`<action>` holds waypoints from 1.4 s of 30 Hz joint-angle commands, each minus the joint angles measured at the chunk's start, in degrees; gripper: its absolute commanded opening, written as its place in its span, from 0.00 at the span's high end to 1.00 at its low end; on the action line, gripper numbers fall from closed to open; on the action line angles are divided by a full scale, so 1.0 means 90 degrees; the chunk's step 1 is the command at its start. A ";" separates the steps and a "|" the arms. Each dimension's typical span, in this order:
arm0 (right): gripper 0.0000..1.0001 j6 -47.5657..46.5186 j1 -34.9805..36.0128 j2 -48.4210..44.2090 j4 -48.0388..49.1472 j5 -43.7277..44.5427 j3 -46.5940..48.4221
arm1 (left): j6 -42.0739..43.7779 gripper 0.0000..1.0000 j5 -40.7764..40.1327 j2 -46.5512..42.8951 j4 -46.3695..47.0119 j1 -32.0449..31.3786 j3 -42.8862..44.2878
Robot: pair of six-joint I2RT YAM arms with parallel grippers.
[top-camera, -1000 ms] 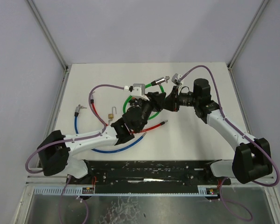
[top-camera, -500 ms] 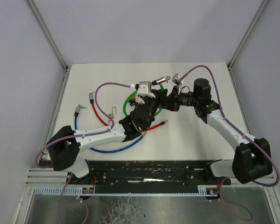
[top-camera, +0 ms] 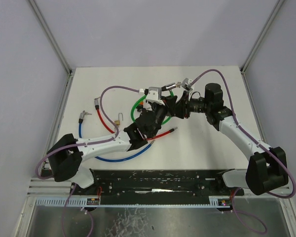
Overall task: Lock with the key
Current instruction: Lock the lock.
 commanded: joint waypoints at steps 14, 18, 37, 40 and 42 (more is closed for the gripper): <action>0.41 -0.3795 0.0000 -0.0383 -0.3458 -0.0411 0.1414 | 0.0994 1.00 0.2645 -0.1654 0.0276 0.1360 -0.1019; 0.42 -0.4181 -0.0122 -0.0413 -0.4105 -0.0763 0.1714 | 0.1174 1.00 0.3971 -0.1908 0.0211 0.1781 -0.1362; 0.41 0.3595 -0.1063 -0.0664 0.0219 -0.2375 0.0905 | 0.2358 1.00 0.6071 -0.2021 0.0158 0.1957 -0.2272; 0.41 0.3195 -0.1060 -0.0599 0.0157 -0.2170 0.0806 | 0.2314 1.00 0.6210 -0.1987 0.0349 0.1962 -0.2335; 0.41 0.3416 -0.1041 -0.0531 0.0577 -0.2109 0.0618 | 0.2313 1.00 0.6359 -0.1987 0.0449 0.1960 -0.2379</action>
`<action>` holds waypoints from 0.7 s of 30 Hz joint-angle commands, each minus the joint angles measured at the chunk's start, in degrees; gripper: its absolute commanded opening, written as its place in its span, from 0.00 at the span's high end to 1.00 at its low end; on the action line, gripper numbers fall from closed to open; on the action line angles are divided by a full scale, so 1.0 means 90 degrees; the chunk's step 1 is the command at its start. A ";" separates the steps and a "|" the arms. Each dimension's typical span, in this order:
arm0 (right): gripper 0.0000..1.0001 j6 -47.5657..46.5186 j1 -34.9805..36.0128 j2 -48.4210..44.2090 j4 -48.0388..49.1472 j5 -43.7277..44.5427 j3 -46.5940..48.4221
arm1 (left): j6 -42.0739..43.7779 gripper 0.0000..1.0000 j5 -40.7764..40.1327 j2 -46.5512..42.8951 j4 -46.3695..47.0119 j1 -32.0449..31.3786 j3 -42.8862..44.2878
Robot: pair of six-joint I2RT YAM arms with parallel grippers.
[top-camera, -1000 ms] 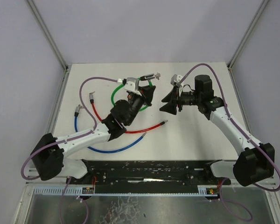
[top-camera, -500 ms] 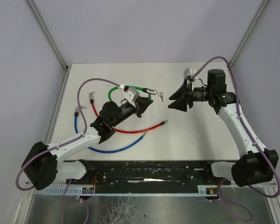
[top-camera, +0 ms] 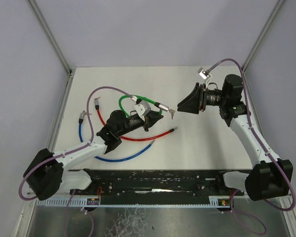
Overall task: Lock with the key
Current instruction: Lock the lock.
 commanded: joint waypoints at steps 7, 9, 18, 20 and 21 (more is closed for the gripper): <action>0.43 0.1243 0.0223 0.0015 0.1871 0.0046 -0.0603 | 0.0088 1.00 0.0411 -0.0072 0.1054 0.0051 -0.0154; 0.45 0.1244 0.0303 0.0025 0.1864 0.0082 -0.0642 | 0.0035 1.00 0.0410 -0.0064 0.1103 0.0051 -0.0134; 0.57 0.1014 0.0538 0.0094 0.1611 0.0220 -0.0630 | -0.0104 1.00 0.0346 0.0014 0.1243 0.0046 -0.0113; 0.59 0.0847 0.0555 0.0092 0.1417 0.0233 -0.0575 | -0.0102 1.00 0.0281 0.0017 0.1241 0.0047 -0.0123; 0.59 0.0736 0.0569 0.0094 0.1266 0.0251 -0.0535 | -0.0109 1.00 0.0250 0.0019 0.1249 0.0052 -0.0128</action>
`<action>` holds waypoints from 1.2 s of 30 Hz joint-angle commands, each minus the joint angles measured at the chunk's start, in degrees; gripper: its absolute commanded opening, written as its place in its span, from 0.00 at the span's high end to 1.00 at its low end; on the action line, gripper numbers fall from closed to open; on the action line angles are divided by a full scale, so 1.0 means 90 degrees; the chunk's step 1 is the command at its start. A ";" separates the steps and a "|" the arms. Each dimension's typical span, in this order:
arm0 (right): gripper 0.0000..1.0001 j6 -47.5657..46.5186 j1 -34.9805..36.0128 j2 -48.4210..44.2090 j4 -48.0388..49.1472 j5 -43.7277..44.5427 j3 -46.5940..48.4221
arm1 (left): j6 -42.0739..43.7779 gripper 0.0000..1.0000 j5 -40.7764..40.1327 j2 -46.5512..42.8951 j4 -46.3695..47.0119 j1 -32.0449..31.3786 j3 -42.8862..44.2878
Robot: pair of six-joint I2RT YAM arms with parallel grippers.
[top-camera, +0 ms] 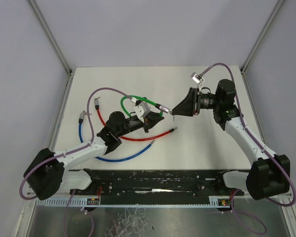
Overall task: Lock with the key
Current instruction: Lock the lock.
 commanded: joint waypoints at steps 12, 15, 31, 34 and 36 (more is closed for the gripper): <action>0.66 -0.1154 0.0246 0.0001 -0.1105 0.0302 0.0377 | -0.0072 1.00 -0.0130 0.0058 0.0780 0.0056 0.0097; 0.71 -0.1346 0.0264 -0.0008 -0.1325 0.0363 0.0431 | -0.0095 1.00 -0.0111 0.0091 0.0766 0.0050 0.0108; 1.00 -0.4815 0.0552 -0.0254 -0.4247 0.2181 0.1349 | -0.0606 1.00 -0.0150 0.0420 -0.0244 0.0052 0.0641; 1.00 -0.5703 0.0764 -0.0344 -0.4695 0.2900 0.1515 | -0.0735 1.00 -0.0137 0.0536 -0.0832 0.0053 0.0939; 1.00 -0.6380 0.0885 -0.0424 -0.4989 0.3363 0.1600 | -0.0855 1.00 -0.0134 0.0625 -0.1193 0.0067 0.1112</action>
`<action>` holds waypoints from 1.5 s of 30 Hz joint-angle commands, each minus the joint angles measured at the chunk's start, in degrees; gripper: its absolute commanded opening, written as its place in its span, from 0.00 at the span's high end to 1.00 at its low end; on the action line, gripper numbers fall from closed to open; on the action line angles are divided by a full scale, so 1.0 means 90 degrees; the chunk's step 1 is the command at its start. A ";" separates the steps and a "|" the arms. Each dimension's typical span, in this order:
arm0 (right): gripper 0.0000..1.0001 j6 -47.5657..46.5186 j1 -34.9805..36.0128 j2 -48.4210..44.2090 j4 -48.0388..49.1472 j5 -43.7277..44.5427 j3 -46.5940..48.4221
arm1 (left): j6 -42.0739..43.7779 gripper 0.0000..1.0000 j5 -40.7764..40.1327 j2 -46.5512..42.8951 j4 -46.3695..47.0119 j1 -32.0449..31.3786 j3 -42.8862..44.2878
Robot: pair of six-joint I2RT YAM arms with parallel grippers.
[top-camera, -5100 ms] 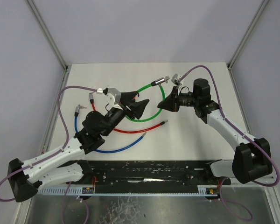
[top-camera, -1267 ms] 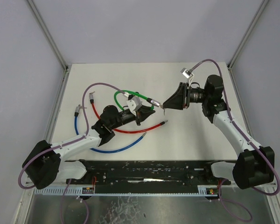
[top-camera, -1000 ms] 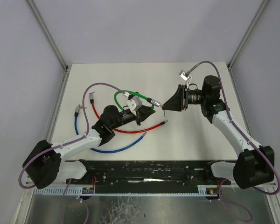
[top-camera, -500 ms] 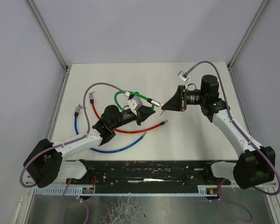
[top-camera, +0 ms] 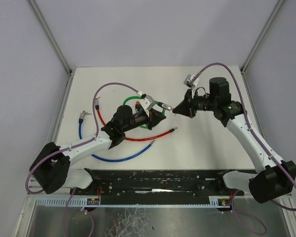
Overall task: Lock with the key
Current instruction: Lock the lock.
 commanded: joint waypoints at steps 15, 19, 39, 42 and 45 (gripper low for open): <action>1.00 -0.4518 0.1029 -0.0857 -0.0720 0.3453 -0.0381 | -0.1559 1.00 0.0622 0.1313 -0.2195 0.0465 0.1999; 1.00 -0.4755 0.1113 -0.0935 -0.0661 0.3915 -0.0503 | -0.1775 1.00 0.0852 0.1493 -0.2365 0.0626 0.2171; 1.00 -0.4332 0.1121 -0.0781 -0.1049 0.3885 -0.0194 | -0.1676 1.00 0.0660 0.1342 -0.2748 0.1336 0.1905; 1.00 -0.4147 0.1113 -0.0719 -0.1111 0.3567 -0.0121 | -0.1568 1.00 0.0768 0.1386 -0.2896 0.1351 0.1988; 1.00 -0.3827 0.1064 -0.0584 -0.1191 0.3054 -0.0007 | -0.1415 1.00 0.0798 0.1378 -0.2944 0.1351 0.1994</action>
